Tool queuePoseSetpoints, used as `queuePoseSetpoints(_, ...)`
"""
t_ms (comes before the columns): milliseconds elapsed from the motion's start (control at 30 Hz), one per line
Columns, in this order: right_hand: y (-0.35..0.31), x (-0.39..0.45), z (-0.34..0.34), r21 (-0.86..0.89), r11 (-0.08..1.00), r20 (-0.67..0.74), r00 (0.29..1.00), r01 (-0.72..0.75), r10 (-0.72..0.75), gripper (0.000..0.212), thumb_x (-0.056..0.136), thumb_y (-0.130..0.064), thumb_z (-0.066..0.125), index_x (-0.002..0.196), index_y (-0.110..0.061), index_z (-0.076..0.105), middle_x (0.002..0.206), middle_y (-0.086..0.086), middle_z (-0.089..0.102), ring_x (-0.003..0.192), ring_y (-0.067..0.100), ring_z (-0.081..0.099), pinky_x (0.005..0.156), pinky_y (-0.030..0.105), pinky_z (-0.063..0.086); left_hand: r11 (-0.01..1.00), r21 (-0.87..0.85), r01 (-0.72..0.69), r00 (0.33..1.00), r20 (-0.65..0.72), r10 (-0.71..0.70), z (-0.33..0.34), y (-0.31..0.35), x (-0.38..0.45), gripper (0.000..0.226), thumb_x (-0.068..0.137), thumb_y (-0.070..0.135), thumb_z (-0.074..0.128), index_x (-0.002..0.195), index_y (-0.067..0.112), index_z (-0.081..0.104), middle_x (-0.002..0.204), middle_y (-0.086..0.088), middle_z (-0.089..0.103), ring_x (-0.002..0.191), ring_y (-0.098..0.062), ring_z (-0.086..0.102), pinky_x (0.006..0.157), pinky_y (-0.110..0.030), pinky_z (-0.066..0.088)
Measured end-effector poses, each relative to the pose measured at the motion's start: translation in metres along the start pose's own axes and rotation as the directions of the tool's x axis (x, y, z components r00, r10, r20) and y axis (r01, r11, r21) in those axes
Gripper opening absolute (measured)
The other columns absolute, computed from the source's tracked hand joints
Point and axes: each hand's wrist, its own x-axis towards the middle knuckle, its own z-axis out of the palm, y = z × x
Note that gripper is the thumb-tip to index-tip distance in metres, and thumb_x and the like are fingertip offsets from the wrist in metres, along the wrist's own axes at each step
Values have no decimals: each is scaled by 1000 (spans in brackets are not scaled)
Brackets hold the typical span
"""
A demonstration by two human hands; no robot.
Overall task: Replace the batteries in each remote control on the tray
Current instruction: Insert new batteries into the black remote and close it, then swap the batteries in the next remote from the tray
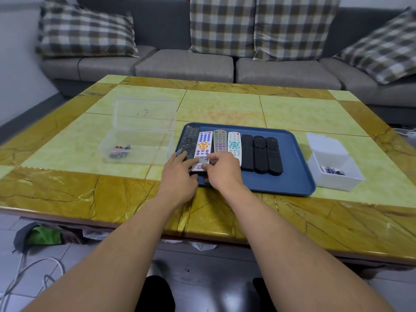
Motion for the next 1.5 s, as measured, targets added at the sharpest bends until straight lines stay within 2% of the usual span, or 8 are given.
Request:
queuePoseSetpoints(267, 1, -2, -23, -666, 688, 16, 928, 288, -373, 41, 97, -21, 53, 136, -33, 56, 138, -5, 53, 128, 22, 42, 101, 38, 38, 999, 46, -27, 999, -22, 28, 9, 3, 5, 56, 91, 18, 64, 145, 27, 52, 162, -12, 29, 153, -31, 15, 124, -42, 14)
queuePoseSetpoints(433, 24, 0, -27, -724, 615, 227, 950, 313, -216, 68, 99, -29, 47, 158, -32, 15, 166, -6, 9, 153, 26, 4, 123, 49, 5, 994, 99, -53, 998, -14, 54, 12, 2, 10, 55, 94, 19, 63, 146, 33, 50, 164, -6, 27, 154, -27, 12, 124, -43, 12)
queuePoseSetpoints(767, 19, -2, -37, -818, 518, 6, 905, 250, -426, 46, 88, -49, 57, 128, -27, 58, 118, 0, 69, 119, 25, 47, 112, 39, 21, 991, 120, -53, 998, -17, 56, 12, 2, 9, 53, 97, 27, 61, 148, 36, 46, 164, -1, 26, 155, -24, 9, 125, -44, 5)
queuePoseSetpoints(1100, 3, -5, -27, -800, 589, -69, 957, 115, -280, 48, 89, -36, 49, 134, -19, 50, 115, 5, 64, 109, 26, 46, 93, 39, 31, 991, 127, -35, 999, 27, 32, 6, 10, -1, 61, 98, 28, 55, 154, 35, 34, 168, -1, 14, 155, -22, -5, 124, -50, -7)
queuePoseSetpoints(1233, -8, -6, -36, -614, 783, -206, 939, 94, -275, 46, 97, -31, 44, 142, -20, 47, 122, 5, 60, 112, 26, 51, 96, 40, 36, 999, -15, -51, 991, -128, 49, 5, 10, 0, 53, 95, 23, 60, 147, 28, 48, 158, -1, 39, 153, -26, 16, 125, -51, 2)
queuePoseSetpoints(1333, -17, -14, -48, -60, 986, -188, 968, 156, -165, 39, 98, -27, 57, 136, -26, 48, 127, -3, 60, 108, 21, 61, 91, 41, 52, 938, -326, -118, 954, -298, 17, -6, 22, -4, 34, 97, 24, 61, 130, 22, 63, 127, 6, 64, 123, -16, 54, 107, -35, 42)
queuePoseSetpoints(1400, -22, -26, -55, 245, 960, -119, 987, 135, -108, 31, 90, -31, 71, 118, -28, 56, 115, -7, 66, 97, 15, 67, 84, 38, 57, 806, -590, -54, 975, -204, -84, -20, 37, -12, 26, 100, 29, 58, 125, 25, 63, 113, 18, 66, 106, 0, 60, 90, -15, 45)
queuePoseSetpoints(1500, -23, -49, -64, 532, 847, 30, 999, 17, -39, 28, 84, -24, 80, 109, -18, 68, 99, 1, 75, 85, 16, 72, 77, 38, 62, 569, -821, 55, 997, 15, -75, -32, 47, -22, 30, 101, 38, 56, 125, 23, 65, 112, 11, 74, 110, -2, 66, 99, -25, 47)
